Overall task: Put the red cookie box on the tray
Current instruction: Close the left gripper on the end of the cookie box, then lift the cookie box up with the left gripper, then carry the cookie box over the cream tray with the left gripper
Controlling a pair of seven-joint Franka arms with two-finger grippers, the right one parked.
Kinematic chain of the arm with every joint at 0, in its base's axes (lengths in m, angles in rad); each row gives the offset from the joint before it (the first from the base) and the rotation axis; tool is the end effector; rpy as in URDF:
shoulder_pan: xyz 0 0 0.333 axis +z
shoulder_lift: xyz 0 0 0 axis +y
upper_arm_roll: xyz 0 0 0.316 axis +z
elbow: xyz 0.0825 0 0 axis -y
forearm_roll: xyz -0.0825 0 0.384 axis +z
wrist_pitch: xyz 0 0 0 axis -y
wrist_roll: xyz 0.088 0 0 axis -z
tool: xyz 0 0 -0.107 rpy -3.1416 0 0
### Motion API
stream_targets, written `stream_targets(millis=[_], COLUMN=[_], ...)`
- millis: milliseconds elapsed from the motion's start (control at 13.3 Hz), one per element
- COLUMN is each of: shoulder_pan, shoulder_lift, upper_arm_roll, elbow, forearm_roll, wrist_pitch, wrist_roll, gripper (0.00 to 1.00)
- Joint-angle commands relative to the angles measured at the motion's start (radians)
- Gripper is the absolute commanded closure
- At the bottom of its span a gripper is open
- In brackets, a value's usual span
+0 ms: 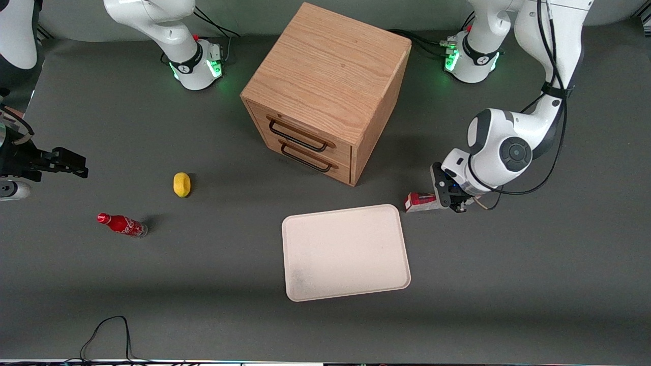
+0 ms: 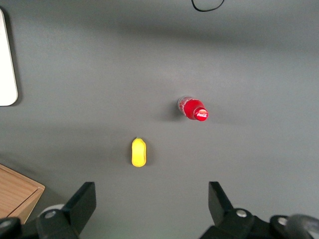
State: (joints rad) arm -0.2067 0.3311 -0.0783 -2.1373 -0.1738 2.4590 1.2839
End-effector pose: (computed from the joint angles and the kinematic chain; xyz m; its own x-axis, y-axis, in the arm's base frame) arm 0.5488 -0.1603 0.2490 0.1434 -0.9821 0.1221 -0.9889 -0.1375 0.0560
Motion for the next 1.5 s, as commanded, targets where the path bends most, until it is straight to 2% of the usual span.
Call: stream_targets(millis=[0,225,450,675,900,1125,1200,1425], shoulder_pan=[-0.004,-0.003,0.000,0.000,0.010,0.023,0.021,-0.014], shoulder_lift=[-0.004,-0.043,-0.101,-0.130,-0.112,-0.110,-0.101,-0.009], upper_arm_roll=[0.003,0.005,0.025,0.055,0.074,0.072,0.071,0.017], elbow=[0.002,0.028,0.150,0.394,0.679,0.732,0.735,0.807], forearm_roll=[-0.024,-0.024,-0.007,0.083,0.115,0.105,0.103,0.100], wrist_pitch=[0.000,-0.069,-0.358,-0.713,-1.024,-1.063,-1.057,-0.990], wrist_roll=[0.023,0.012,-0.040,-0.081,-0.097,-0.104,-0.162,-0.571], gripper=[1.00,1.00,1.00,1.00,1.00,1.00,1.00,1.00])
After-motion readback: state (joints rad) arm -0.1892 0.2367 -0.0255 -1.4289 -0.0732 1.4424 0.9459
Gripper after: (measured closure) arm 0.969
